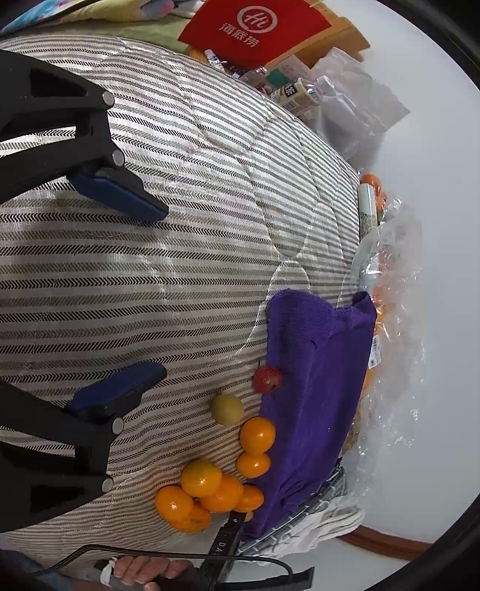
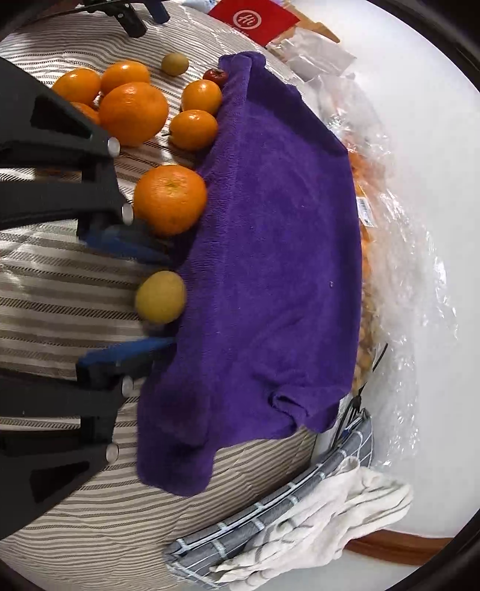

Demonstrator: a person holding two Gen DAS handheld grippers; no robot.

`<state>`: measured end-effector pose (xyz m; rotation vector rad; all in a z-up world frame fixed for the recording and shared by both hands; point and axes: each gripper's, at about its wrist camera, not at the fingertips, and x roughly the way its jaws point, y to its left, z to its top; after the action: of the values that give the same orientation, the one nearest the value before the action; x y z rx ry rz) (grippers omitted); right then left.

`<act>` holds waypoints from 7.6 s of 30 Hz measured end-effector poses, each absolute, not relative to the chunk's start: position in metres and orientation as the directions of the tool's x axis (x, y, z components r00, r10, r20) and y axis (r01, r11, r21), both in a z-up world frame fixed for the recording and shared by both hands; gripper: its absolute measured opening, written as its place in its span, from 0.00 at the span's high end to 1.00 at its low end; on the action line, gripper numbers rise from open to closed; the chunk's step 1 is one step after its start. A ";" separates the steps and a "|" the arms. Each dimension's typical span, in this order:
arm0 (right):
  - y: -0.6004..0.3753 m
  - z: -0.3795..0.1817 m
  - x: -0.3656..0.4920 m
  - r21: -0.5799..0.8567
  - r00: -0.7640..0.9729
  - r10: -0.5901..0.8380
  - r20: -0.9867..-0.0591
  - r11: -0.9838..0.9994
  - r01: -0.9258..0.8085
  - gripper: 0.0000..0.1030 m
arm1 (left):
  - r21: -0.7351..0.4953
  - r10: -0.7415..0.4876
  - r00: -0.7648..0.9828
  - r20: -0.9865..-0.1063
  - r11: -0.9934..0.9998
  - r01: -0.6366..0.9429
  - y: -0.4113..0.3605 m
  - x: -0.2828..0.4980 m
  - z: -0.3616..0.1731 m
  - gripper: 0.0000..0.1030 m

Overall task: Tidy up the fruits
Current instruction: 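Move the right gripper toward the small yellow-green fruit and close on it, then lift the small yellow-green fruit with the right gripper over the purple towel, then open the right gripper to drop the fruit onto the purple towel, then move the right gripper back to the oranges and grasp a large orange, then hold the large orange in the right gripper while the left gripper grasps an orange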

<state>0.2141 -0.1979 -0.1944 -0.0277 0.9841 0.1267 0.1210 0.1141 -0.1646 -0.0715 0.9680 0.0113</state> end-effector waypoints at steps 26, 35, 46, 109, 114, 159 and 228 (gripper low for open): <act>-0.243 -0.178 0.130 0.081 0.575 0.106 -0.812 0.994 -0.069 0.73 | -0.150 -0.156 0.562 -0.812 0.987 0.056 0.039 0.165 -0.162 0.77; -0.228 -0.147 0.138 0.049 0.612 0.090 -0.786 0.995 -0.084 0.73 | -0.149 -0.151 0.596 -0.789 0.987 0.054 0.061 0.131 -0.121 0.77; -0.238 -0.089 0.164 0.041 0.669 0.062 -0.741 0.998 -0.048 0.73 | -0.140 -0.126 0.671 -0.731 0.990 0.033 0.082 0.152 -0.063 0.77; -0.208 -0.204 0.408 0.068 0.391 0.099 -0.915 0.993 -0.093 0.73 | -0.107 -0.079 0.424 -0.902 0.993 -0.042 0.055 0.396 -0.163 0.77; -0.201 -0.203 0.414 0.034 0.393 0.074 -0.917 0.994 -0.108 0.60 | -0.138 -0.109 0.404 -0.908 0.989 -0.044 0.052 0.397 -0.167 0.77; -0.200 -0.122 0.189 0.121 0.530 0.187 -0.827 0.980 -0.157 0.48 | -0.195 -0.218 0.587 -0.780 0.975 0.103 0.048 0.222 -0.093 0.54; -0.224 -0.183 0.145 0.120 0.566 0.171 -0.806 0.985 -0.127 0.59 | -0.163 -0.291 0.543 -0.788 0.949 0.272 0.055 0.138 -0.163 0.42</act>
<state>0.1449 -0.2236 -0.1831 0.0503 0.9529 0.1750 0.1377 0.0552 -0.1627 -0.0220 0.9397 -0.3339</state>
